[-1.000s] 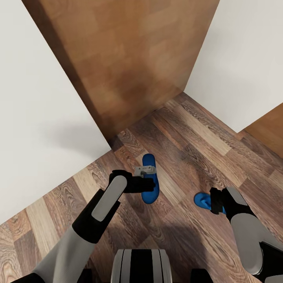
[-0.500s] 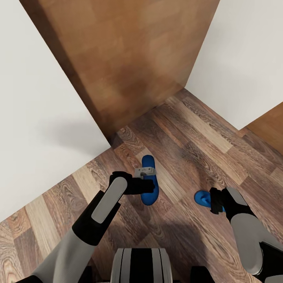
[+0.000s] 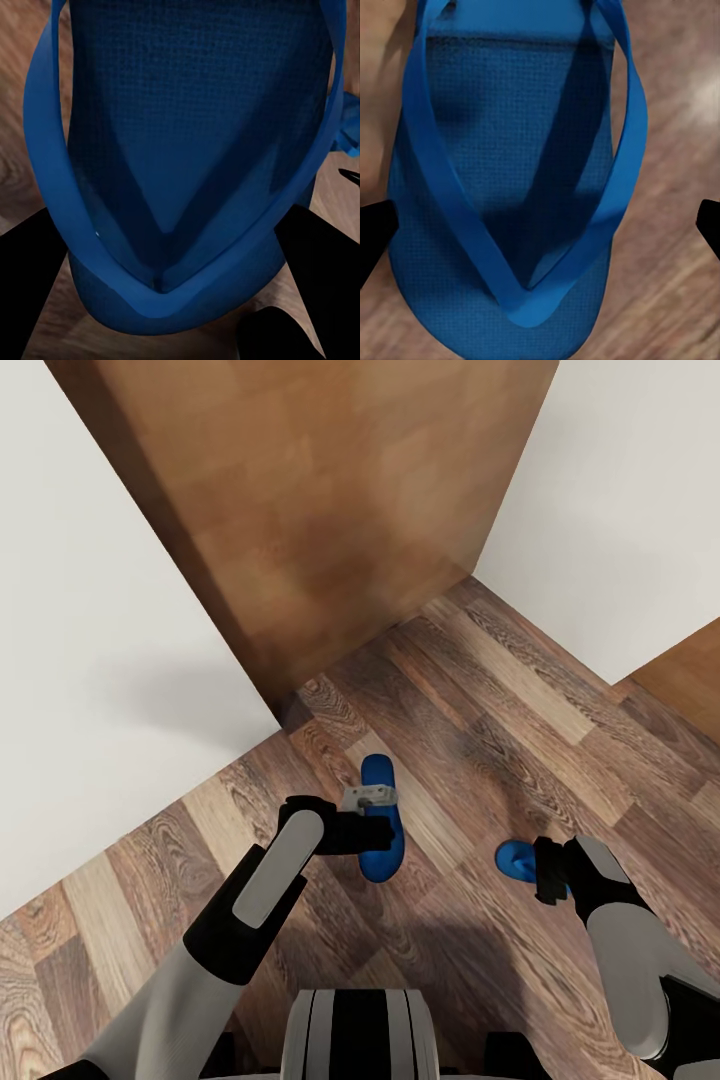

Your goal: In the bedroom, move the book from the bed onto either nightstand, and place the two sandals side by side next to the bed.

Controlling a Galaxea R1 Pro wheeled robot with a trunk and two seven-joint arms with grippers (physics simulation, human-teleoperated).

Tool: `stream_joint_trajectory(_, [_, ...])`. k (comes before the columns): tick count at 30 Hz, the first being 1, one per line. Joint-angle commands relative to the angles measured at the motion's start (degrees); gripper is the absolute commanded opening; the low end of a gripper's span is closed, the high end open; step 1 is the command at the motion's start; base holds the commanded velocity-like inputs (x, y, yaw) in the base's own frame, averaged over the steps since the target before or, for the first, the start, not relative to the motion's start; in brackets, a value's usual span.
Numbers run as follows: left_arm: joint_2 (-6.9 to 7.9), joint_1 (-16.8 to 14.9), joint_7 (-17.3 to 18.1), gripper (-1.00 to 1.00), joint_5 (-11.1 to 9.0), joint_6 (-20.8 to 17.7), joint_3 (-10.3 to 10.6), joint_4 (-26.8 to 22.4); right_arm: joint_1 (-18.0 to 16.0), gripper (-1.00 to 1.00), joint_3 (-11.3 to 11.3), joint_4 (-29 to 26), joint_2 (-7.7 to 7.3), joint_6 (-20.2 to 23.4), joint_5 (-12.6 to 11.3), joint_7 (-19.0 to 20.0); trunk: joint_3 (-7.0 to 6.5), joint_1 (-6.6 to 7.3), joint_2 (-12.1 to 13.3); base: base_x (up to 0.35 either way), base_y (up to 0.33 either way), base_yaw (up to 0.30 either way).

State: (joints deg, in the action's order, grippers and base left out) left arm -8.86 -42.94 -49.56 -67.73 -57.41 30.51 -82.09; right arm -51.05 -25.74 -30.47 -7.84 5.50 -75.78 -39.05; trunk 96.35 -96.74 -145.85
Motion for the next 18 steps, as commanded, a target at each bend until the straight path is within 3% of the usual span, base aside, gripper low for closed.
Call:
stream_joint_trajectory(1, [-0.01,-0.04,-0.58,-1.0,-0.52,-0.11,0.03,-0.05,-0.02,1.0,-0.22,-0.15,0.02,0.38,0.04,-0.27,0.03,0.01,-0.01,0.0,0.0,0.0])
stream_joint_trajectory(18, [-0.01,0.0,-0.54,-1.0,-0.48,-0.15,0.08,-0.01,0.06,1.0,-0.24,-0.38,0.02,0.77,-0.03,3.66,0.03,0.01,-0.01,0.0,0.0,0.0])
